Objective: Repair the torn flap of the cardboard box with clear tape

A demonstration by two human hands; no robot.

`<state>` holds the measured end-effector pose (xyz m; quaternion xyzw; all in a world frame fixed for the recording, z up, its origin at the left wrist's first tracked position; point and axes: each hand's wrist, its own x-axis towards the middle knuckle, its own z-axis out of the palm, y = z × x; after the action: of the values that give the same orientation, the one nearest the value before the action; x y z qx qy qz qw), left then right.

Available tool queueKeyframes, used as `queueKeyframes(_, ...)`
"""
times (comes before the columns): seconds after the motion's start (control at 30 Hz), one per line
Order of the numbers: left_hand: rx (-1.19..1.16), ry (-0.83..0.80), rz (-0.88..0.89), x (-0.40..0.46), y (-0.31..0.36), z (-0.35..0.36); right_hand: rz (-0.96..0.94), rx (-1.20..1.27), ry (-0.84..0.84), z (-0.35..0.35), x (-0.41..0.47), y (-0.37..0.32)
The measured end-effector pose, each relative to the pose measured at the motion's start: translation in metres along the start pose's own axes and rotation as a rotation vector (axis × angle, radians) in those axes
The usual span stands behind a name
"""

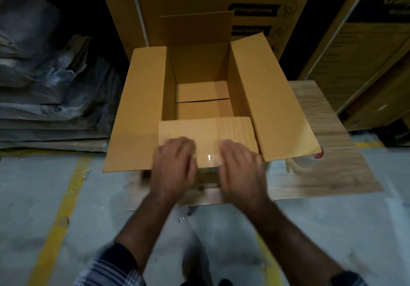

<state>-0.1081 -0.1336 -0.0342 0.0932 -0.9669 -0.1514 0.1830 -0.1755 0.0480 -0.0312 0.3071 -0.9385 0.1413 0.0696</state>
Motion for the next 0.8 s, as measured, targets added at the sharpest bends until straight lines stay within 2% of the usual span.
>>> queueKeyframes(0.03,-0.007,-0.031,0.076,-0.012,0.014,0.009,-0.054,-0.012,-0.014,0.008,-0.012,-0.012)
queueKeyframes(0.1,-0.006,-0.094,0.109,-0.035,0.033,0.026,-0.105,-0.077,-0.047,0.022,-0.031,-0.022)
queueKeyframes(0.3,0.134,-0.197,0.065,-0.071,0.025,0.042,-0.117,-0.193,-0.168,0.036,-0.050,0.011)
queueKeyframes(0.53,0.295,-0.247,-0.078,-0.085,0.000,0.021,-0.007,-0.216,-0.194,0.012,-0.066,0.063)
queueKeyframes(0.63,0.348,-0.294,-0.117,-0.086,0.006,0.010,0.003,-0.184,-0.238,-0.003,-0.067,0.064)
queueKeyframes(0.8,0.391,-0.189,-0.118,-0.075,0.033,-0.022,-0.003,-0.098,-0.162,-0.041,-0.059,0.044)
